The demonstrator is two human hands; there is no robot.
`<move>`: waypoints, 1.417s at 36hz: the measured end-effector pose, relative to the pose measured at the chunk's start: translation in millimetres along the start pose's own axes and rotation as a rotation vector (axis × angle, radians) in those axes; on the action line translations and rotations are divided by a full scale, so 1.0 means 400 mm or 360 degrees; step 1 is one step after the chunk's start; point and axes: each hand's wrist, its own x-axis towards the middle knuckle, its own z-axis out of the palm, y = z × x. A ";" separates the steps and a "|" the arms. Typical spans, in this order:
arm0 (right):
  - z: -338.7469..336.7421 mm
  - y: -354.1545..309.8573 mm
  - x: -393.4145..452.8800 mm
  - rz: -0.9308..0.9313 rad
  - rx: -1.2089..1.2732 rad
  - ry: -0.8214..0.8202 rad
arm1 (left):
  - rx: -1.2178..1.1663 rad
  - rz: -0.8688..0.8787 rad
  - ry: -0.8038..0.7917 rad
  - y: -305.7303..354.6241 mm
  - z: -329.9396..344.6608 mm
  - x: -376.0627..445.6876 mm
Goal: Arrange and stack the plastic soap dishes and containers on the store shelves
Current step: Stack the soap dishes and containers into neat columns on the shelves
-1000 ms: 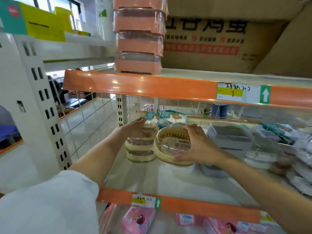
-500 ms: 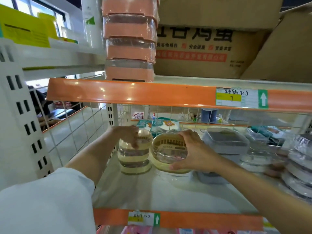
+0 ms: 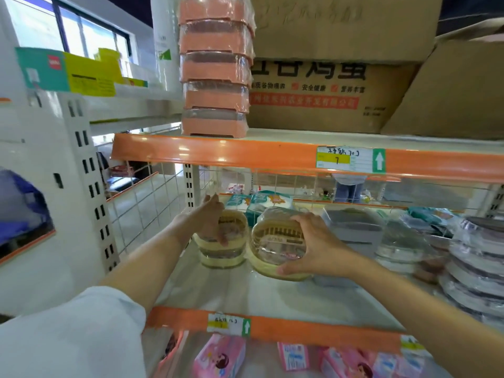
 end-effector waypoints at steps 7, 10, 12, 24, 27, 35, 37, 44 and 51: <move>-0.020 -0.031 -0.106 -0.0081 0.0047 -0.0012 | -0.0252 0.0040 0.0133 0.052 -0.039 -0.155; -0.035 -0.049 -0.166 -0.0172 0.0050 0.0033 | -0.0321 0.0004 0.0110 0.080 -0.066 -0.224; -0.047 -0.059 -0.206 -0.0221 0.0046 0.0048 | -0.0360 0.0007 0.0083 0.094 -0.081 -0.266; -0.170 -0.125 -0.355 -0.0364 0.0262 0.0296 | -0.0683 0.0016 0.0369 0.169 -0.264 -0.511; -0.216 -0.140 -0.361 -0.0366 0.0352 0.0389 | -0.0767 0.0028 0.0588 0.179 -0.322 -0.555; -0.359 -0.161 -0.333 -0.0350 0.0548 0.0599 | -0.0933 0.0074 0.1031 0.185 -0.476 -0.581; -0.387 -0.161 -0.312 -0.0325 0.0636 0.0619 | -0.0986 0.0082 0.1052 0.190 -0.511 -0.566; -0.450 -0.134 -0.215 -0.0164 0.0851 0.0724 | -0.1068 0.0178 0.1047 0.221 -0.601 -0.452; -0.517 -0.071 -0.094 -0.0058 0.0652 0.0810 | -0.1124 0.0211 0.0870 0.232 -0.592 -0.258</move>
